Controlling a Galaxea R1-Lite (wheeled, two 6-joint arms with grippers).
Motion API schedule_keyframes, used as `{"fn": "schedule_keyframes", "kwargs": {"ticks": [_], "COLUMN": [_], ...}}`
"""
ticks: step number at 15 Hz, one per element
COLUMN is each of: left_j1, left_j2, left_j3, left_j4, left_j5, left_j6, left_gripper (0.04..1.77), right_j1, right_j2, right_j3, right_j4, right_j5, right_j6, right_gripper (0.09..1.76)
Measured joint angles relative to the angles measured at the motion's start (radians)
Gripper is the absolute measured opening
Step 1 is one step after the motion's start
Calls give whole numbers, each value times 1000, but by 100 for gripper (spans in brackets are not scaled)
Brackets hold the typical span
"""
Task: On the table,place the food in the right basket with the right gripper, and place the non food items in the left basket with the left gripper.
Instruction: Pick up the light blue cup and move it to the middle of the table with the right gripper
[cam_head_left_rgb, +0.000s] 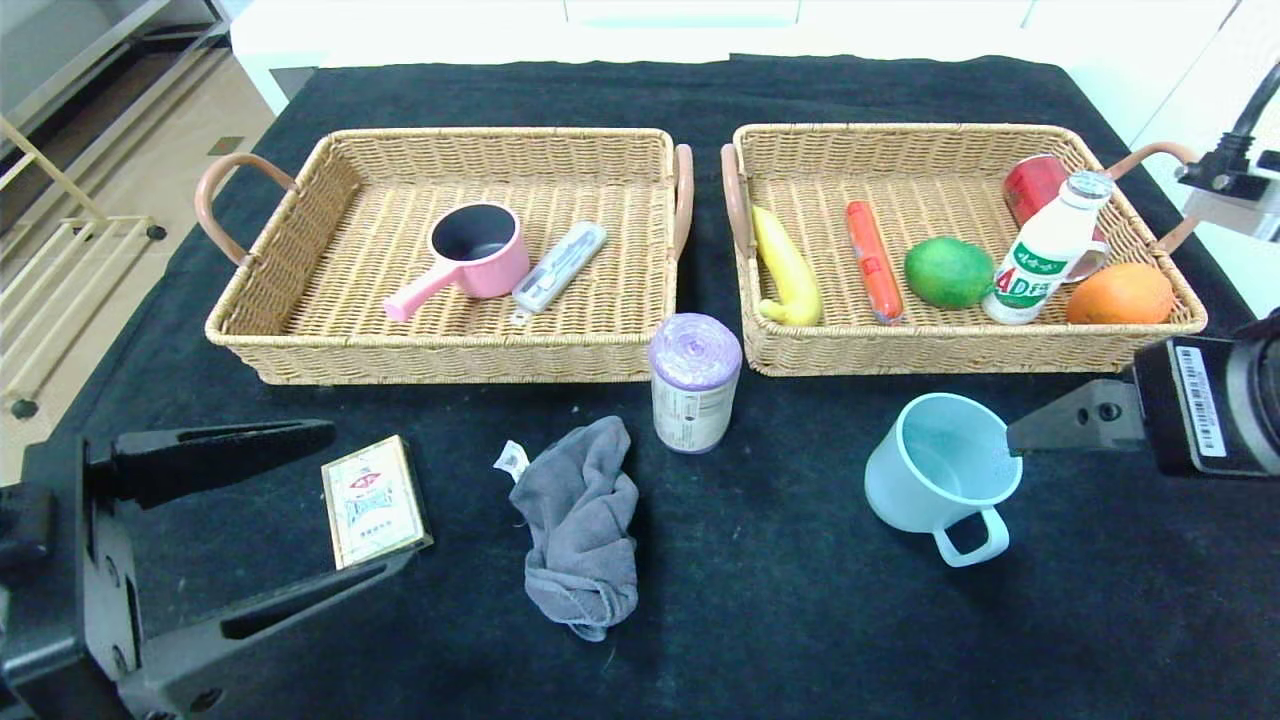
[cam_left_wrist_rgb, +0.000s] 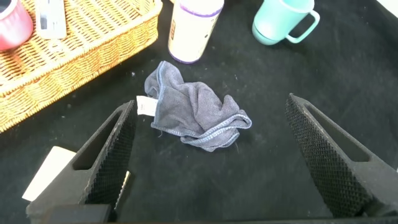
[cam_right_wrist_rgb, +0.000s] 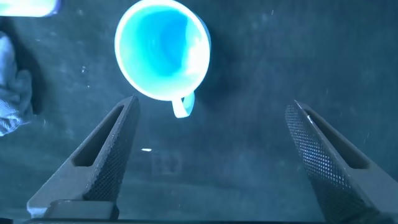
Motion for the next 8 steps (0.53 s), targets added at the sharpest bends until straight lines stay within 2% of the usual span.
{"fn": "schedule_keyframes", "kwargs": {"ticks": [4,8], "left_j1": [0,1], "left_j2": [-1,-1], "left_j3": [-1,-1], "left_j4": [0,-2], "left_j5": [0,0], "left_j6": [0,0], "left_gripper": [172,172], "right_j1": [-10,-47], "right_j2": [41,78], "right_j3": [20,26], "right_j4": [2,-1], "right_j5": [2,66], "right_j6": [16,25], "right_gripper": [170,170]}}
